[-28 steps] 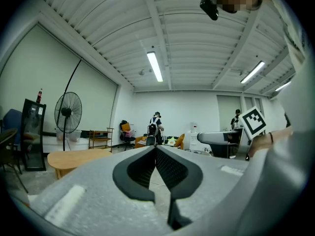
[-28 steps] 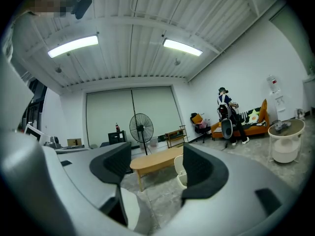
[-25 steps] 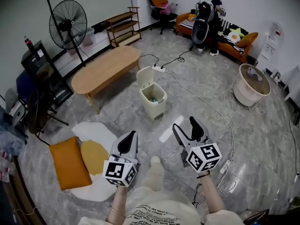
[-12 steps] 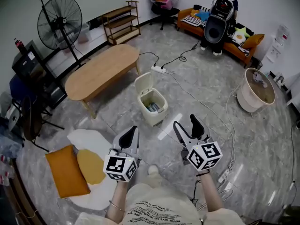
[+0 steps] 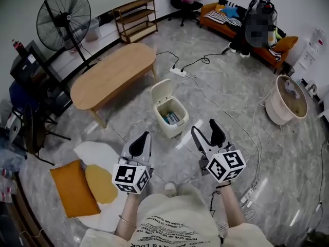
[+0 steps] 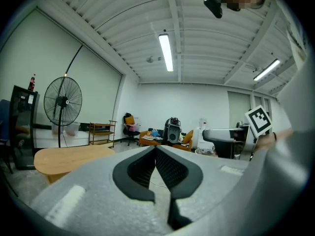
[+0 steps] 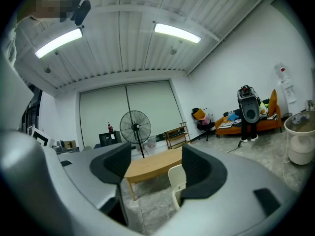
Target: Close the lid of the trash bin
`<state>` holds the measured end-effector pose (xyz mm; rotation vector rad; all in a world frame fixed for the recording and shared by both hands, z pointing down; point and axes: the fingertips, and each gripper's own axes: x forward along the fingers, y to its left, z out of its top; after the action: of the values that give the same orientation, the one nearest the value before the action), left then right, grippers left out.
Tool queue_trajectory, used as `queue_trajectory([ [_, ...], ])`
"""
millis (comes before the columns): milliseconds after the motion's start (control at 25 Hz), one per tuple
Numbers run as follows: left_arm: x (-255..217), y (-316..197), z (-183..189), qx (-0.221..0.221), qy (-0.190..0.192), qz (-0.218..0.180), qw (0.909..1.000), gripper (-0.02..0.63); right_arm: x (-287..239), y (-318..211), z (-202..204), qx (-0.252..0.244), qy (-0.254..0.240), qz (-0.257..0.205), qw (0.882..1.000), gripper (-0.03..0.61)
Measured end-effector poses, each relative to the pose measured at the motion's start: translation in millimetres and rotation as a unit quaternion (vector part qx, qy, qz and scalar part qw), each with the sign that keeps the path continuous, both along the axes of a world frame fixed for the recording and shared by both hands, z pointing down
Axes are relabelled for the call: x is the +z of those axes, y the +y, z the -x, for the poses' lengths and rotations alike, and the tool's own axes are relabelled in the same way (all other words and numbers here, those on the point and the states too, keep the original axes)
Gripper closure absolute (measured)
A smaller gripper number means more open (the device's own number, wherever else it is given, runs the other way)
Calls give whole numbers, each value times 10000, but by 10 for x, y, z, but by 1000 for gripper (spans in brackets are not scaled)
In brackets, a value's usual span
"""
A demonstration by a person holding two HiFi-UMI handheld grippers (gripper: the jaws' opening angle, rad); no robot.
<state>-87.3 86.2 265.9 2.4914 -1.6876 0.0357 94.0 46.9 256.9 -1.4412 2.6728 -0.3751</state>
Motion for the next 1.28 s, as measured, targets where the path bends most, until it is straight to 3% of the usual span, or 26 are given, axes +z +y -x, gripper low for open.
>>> queue_trajectory([
  [560,207,-760,119,-276,93,250,9993,591,89,-899,145,-257,-243,106,9993,264],
  [1040,383,-1998,4,-833,91,673,9942,591,418,-2343,421,-1389,144,645,9881,256],
  [1280,529,-2471,-18,-1222,164,913,9882,591,663,-2916,564,-2063,466,927,9730,256],
])
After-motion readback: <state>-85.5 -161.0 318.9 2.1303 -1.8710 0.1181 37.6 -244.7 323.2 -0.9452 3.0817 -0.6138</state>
